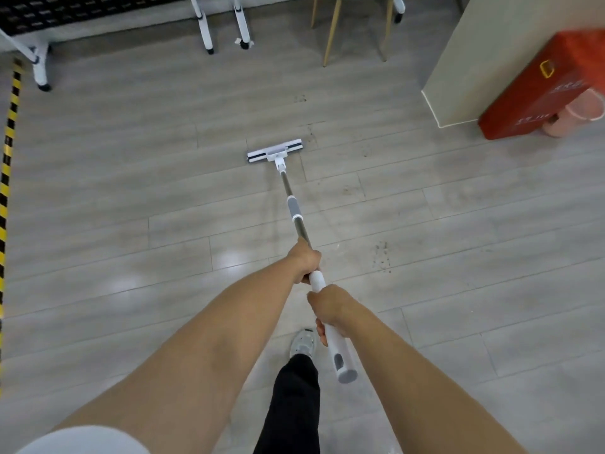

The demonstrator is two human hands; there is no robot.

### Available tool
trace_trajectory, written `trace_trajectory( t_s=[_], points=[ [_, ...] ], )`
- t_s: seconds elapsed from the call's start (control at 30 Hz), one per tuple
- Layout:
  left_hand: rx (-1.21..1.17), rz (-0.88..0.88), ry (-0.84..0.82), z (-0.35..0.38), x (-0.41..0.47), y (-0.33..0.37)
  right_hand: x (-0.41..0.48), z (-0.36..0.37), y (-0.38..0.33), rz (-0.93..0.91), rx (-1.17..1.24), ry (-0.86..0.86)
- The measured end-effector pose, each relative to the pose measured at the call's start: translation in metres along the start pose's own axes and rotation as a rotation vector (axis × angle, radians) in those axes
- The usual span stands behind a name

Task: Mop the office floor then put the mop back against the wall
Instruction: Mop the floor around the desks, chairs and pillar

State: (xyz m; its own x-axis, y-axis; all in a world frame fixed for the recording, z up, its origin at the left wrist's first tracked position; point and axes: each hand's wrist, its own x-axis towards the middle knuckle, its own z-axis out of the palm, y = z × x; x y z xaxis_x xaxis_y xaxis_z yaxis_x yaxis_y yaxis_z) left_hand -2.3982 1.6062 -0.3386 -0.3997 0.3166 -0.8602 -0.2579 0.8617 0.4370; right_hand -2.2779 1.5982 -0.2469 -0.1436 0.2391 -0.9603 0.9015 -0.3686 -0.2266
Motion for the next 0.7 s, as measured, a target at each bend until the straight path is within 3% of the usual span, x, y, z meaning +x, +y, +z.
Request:
trace_trajectory(
  t_s=[0.17, 0.3, 0.7],
  points=[
    [0.003, 0.036, 0.019, -0.047, 0.072, 0.068, 0.044, -0.016, -0.096, 0.016, 0.079, -0.021],
    [0.009, 0.033, 0.026, -0.060, 0.105, 0.093, 0.071, -0.025, -0.128, -0.006, 0.078, -0.017],
    [0.019, 0.005, 0.018, 0.007, 0.082, 0.032, 0.065, -0.023, -0.030, -0.070, -0.021, 0.049]
  ],
)
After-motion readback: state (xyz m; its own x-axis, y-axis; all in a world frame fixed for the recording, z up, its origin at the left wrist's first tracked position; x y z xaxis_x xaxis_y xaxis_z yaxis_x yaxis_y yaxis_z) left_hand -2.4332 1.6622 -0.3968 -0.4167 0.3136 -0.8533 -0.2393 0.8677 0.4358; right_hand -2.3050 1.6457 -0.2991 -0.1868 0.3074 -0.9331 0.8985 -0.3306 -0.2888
